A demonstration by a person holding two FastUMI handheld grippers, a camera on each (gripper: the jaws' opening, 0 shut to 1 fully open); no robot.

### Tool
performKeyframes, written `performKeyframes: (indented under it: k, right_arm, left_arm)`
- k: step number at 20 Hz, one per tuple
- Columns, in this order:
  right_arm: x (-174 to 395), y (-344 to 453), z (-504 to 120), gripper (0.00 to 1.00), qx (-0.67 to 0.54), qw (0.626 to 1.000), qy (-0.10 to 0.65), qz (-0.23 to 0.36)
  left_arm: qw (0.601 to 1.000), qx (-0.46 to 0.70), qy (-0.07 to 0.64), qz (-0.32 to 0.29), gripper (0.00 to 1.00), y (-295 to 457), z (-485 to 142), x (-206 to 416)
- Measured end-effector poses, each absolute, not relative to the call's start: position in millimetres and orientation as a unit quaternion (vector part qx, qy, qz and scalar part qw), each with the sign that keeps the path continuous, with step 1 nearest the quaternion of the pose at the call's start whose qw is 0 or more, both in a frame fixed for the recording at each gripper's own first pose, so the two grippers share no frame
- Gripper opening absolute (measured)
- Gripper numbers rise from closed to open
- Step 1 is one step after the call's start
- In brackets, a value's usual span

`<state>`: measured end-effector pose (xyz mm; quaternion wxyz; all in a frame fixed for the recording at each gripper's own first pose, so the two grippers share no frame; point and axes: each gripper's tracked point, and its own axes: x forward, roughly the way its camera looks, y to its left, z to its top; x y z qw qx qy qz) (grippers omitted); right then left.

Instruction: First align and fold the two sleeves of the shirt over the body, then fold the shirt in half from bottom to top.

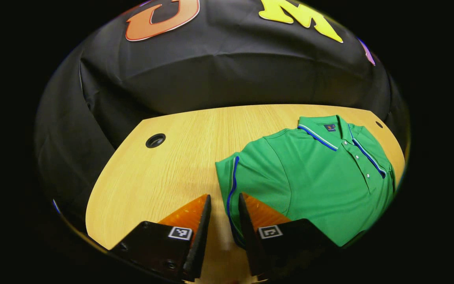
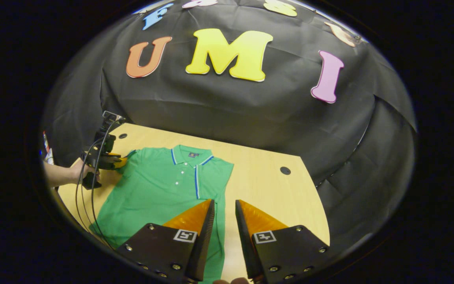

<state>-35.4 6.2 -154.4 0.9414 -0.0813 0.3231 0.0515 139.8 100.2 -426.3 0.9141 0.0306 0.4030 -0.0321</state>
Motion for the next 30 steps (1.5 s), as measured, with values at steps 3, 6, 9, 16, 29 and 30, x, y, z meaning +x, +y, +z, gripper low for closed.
performKeyframes:
  k: [3, 6, 9, 16, 29, 30]
  right_arm:
    - [-38.2, -0.6, -163.0, 0.38, -0.077, 0.939, 0.332, 0.048]
    - [-37.0, -6.0, -164.9, 0.37, -0.073, 0.938, 0.337, 0.044]
    - [-35.8, -8.5, -164.4, 0.41, -0.072, 0.937, 0.339, 0.042]
    - [-40.2, 3.3, -165.6, 0.37, -0.078, 0.937, 0.335, 0.059]
    - [-62.2, -33.8, -144.3, 0.37, -0.047, 0.947, 0.317, 0.024]
    - [-65.9, -37.2, -143.3, 0.37, -0.046, 0.947, 0.317, 0.02]
  left_arm:
    - [0.914, 0.035, 0.403, -0.036, 0.31, 95.9, -427.3, 140.8]
    - [0.911, 0.047, 0.407, -0.047, 0.19, 91.2, -427.7, 143.2]
    - [0.913, 0.046, 0.4, -0.058, 0.08, 85.5, -425.0, 148.0]
    - [0.925, 0.044, 0.374, -0.061, 0.04, 83.0, -398.8, 153.0]
    - [0.932, 0.053, 0.328, -0.147, 0.04, -28.3, -332.7, 157.6]
    - [0.93, 0.047, 0.332, -0.149, 0.03, -36.7, -334.5, 155.8]
